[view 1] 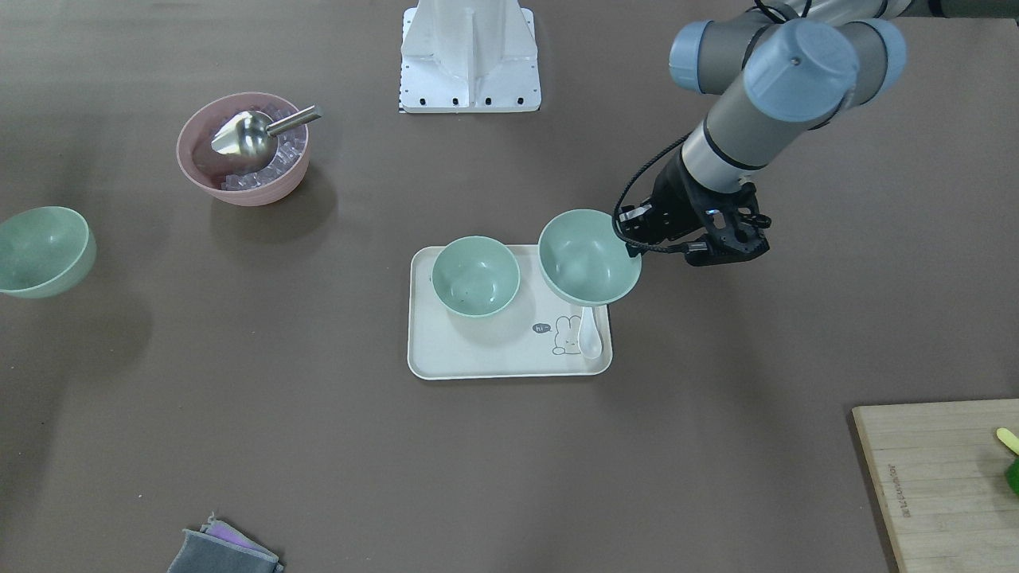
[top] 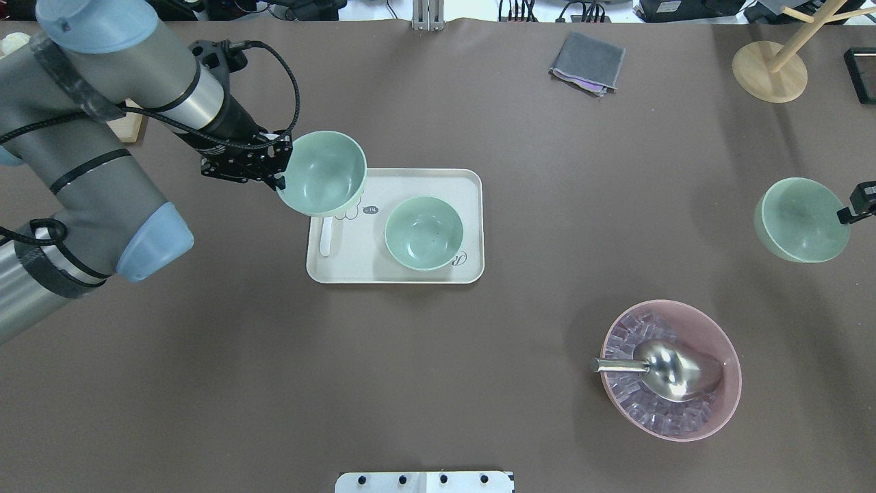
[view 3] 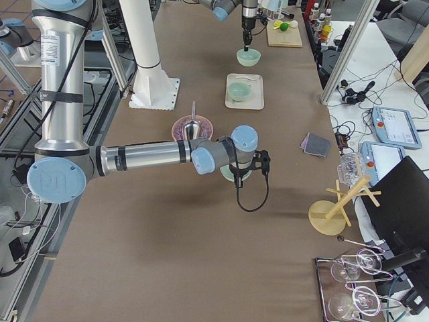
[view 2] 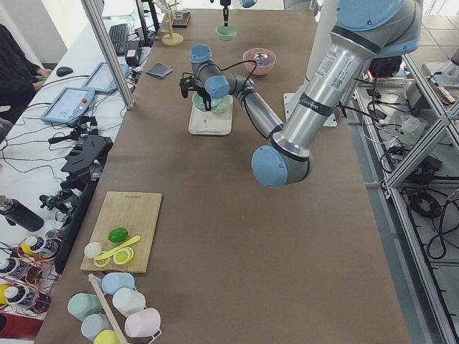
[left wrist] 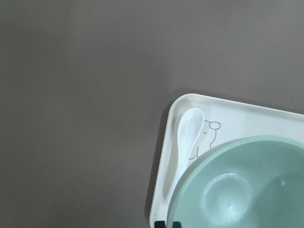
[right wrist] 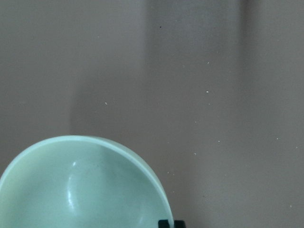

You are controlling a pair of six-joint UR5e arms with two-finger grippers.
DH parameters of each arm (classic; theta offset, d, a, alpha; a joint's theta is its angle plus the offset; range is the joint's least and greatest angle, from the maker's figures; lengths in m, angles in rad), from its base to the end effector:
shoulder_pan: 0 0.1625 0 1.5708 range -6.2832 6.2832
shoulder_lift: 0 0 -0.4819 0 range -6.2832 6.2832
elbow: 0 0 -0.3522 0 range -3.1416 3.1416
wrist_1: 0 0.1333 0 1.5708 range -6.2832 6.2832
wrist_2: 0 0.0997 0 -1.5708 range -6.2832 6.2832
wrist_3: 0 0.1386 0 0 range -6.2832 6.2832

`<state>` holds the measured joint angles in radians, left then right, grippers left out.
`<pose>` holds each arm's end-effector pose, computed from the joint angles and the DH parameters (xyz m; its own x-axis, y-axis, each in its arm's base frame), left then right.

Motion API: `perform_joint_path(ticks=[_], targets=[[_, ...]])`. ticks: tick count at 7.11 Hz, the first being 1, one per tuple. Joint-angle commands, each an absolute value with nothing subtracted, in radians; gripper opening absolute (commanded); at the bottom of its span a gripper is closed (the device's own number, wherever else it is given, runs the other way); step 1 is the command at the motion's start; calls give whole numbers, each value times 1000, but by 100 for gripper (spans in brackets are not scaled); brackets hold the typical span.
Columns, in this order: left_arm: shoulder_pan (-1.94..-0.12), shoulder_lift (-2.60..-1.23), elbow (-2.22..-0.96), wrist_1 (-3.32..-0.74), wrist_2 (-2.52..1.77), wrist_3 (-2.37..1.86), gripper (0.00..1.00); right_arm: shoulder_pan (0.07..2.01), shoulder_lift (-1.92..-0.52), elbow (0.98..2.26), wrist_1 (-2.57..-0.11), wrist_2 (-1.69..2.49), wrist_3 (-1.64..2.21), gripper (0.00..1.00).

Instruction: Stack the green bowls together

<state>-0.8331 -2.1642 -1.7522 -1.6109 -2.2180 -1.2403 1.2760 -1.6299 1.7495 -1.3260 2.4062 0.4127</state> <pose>0.4138 -0.5292 0.3189 0.5322 -0.2006 -0.8225 0.1296 0.9794 -0.1551 -0.1008 -0.4371 0.6529 0.6266 -0.0516 0.7776 0.0220 0.9986 0.0486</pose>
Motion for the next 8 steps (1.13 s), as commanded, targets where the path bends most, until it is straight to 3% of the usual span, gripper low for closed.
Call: perform_joint_path(ticks=[1,8], targets=[[-770,-2261,-1736,-1491,-2145,-1265,0,1276,-1626,1773,-1342,2390,457,0],[-632,-2399,-1520,-1584,-2057,-1414,0,1266,-1568,1885,-1554,2391,486,0]])
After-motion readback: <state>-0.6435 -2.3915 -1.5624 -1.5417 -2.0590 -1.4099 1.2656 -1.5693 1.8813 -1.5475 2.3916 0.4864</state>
